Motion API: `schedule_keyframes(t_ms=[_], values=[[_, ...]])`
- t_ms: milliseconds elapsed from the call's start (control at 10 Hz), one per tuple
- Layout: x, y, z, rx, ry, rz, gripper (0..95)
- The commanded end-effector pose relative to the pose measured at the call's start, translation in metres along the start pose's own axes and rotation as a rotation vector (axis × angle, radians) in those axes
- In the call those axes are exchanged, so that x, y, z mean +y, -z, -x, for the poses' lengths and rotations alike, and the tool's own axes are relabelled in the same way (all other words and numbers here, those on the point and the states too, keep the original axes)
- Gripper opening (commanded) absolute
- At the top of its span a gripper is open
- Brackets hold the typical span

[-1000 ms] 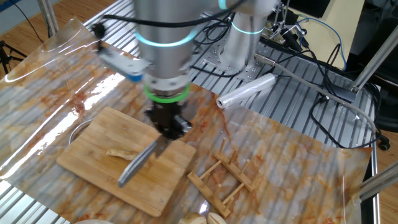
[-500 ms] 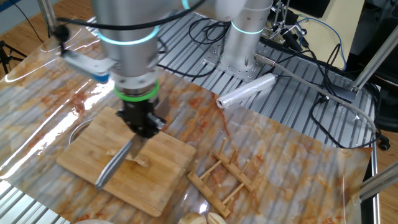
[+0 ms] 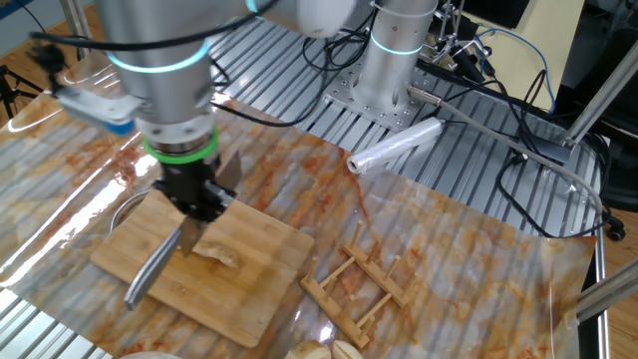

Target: Slice the lotus root

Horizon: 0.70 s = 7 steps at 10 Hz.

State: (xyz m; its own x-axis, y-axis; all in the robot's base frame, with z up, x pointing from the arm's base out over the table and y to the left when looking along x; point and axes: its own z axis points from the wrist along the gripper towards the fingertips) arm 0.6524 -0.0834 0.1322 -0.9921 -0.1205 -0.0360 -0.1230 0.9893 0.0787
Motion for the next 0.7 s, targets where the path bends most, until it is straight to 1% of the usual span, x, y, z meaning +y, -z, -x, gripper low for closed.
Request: schedule_keyframes(t_ms=[100, 200, 300, 400, 500, 700], values=[[-0.015, -0.002, 0.004, 0.0, 0.018, -0.002, 0.0], [-0.018, -0.002, 0.005, 0.0, 0.023, -0.003, 0.0], [-0.028, -0.003, 0.009, 0.002, 0.036, -0.006, 0.0], [-0.037, -0.006, 0.013, -0.004, 0.057, -0.002, 0.0], [-0.037, -0.012, 0.014, -0.013, 0.047, -0.018, 0.0], [-0.037, -0.024, 0.014, -0.017, 0.041, -0.021, 0.0]])
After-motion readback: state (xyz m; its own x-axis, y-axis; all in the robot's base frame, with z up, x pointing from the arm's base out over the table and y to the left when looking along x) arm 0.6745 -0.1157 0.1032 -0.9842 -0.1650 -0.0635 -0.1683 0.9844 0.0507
